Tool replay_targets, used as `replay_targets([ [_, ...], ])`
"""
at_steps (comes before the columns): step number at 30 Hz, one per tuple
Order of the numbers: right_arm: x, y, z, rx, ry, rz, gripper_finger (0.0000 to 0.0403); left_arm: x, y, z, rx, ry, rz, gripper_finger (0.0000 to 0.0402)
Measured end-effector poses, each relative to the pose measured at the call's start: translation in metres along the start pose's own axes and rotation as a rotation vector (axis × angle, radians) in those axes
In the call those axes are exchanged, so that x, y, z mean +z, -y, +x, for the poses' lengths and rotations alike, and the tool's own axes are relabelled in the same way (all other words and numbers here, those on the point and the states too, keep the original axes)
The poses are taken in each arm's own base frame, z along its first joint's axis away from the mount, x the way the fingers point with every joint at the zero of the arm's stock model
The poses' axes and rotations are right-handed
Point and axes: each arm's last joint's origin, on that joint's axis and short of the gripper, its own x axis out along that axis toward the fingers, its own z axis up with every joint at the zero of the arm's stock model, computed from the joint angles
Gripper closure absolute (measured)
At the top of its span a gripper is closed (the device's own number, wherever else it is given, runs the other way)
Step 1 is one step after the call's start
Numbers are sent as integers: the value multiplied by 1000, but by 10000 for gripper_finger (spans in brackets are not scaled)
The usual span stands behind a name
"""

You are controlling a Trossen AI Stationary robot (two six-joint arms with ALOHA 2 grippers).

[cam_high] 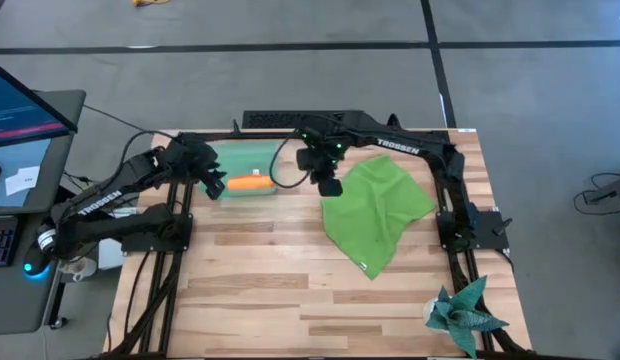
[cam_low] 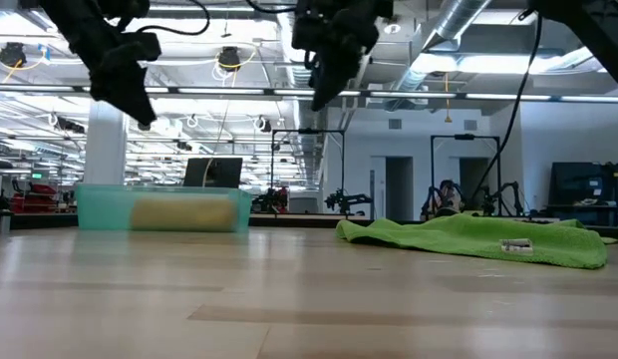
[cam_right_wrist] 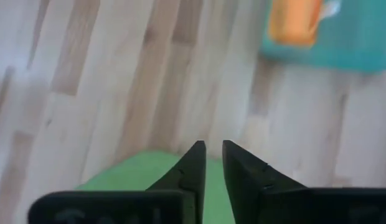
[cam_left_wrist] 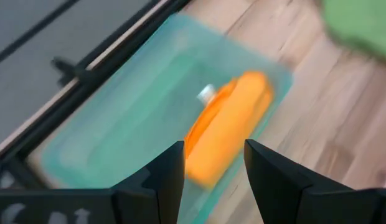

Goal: Roll microfiber towels into tight, uniform cylinder then place into a basket
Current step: Roll the green microfiber cloth

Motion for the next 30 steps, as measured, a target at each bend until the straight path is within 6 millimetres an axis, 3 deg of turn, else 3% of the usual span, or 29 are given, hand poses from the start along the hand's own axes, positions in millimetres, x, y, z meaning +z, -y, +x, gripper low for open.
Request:
replay_targets([
  [5,-11,-13,14,62,-98,26,357,-1,18,12,-93,120,30,244],
  [12,-30,-33,13,68,-106,39,389,-6,45,31,-136,205,98,244],
  [18,-52,-56,0,42,-44,53,386,-3,72,41,-184,227,157,244],
  [30,-98,-102,4,-137,71,120,385,10,130,87,-237,362,294,244],
])
